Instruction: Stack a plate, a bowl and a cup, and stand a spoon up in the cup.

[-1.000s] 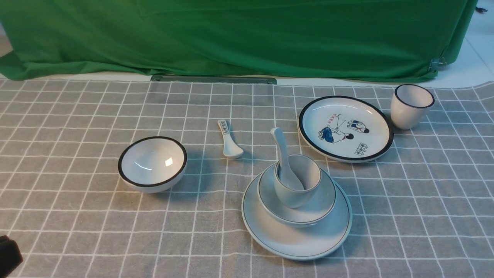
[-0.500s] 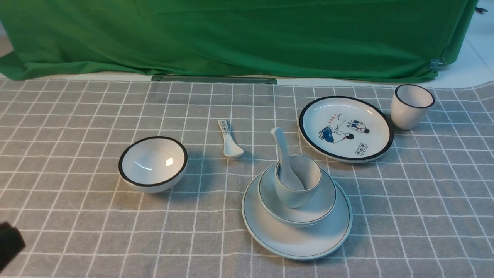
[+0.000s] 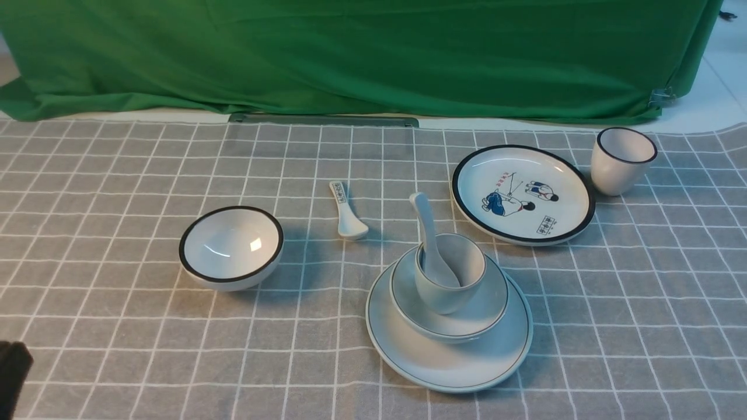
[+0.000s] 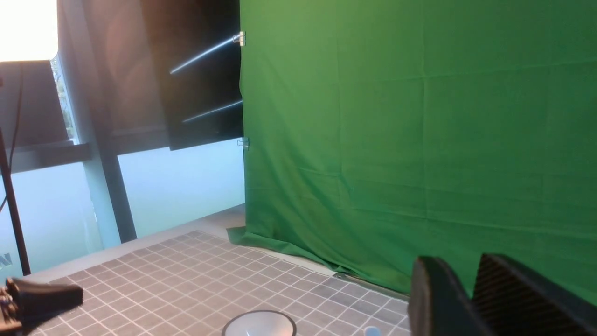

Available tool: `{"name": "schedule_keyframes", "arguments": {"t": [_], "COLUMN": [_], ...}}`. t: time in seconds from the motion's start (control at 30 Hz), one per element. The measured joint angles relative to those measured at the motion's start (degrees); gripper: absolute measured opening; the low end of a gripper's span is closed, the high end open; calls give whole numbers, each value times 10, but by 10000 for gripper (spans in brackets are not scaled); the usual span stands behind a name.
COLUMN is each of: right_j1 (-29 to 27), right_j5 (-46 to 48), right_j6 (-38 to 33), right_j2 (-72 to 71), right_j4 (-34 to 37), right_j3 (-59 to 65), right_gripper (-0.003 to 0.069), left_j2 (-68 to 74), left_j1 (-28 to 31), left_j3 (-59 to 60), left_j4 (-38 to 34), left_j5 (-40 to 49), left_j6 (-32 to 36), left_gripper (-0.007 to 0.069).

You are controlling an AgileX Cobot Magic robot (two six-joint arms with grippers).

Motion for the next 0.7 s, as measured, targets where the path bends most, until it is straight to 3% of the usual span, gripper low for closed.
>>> {"name": "schedule_keyframes", "arguments": {"t": [0.7], "right_j1": [0], "right_j5": [2], "right_j6": [0], "right_j2": [0], "right_j4": [0], "right_j3": [0], "right_gripper": [196], "left_j2": [-1], "left_j1": [15], "left_j3": [47], "left_j4": [26], "left_j5": [-18], "left_j6": [1], "left_gripper": [10]}}
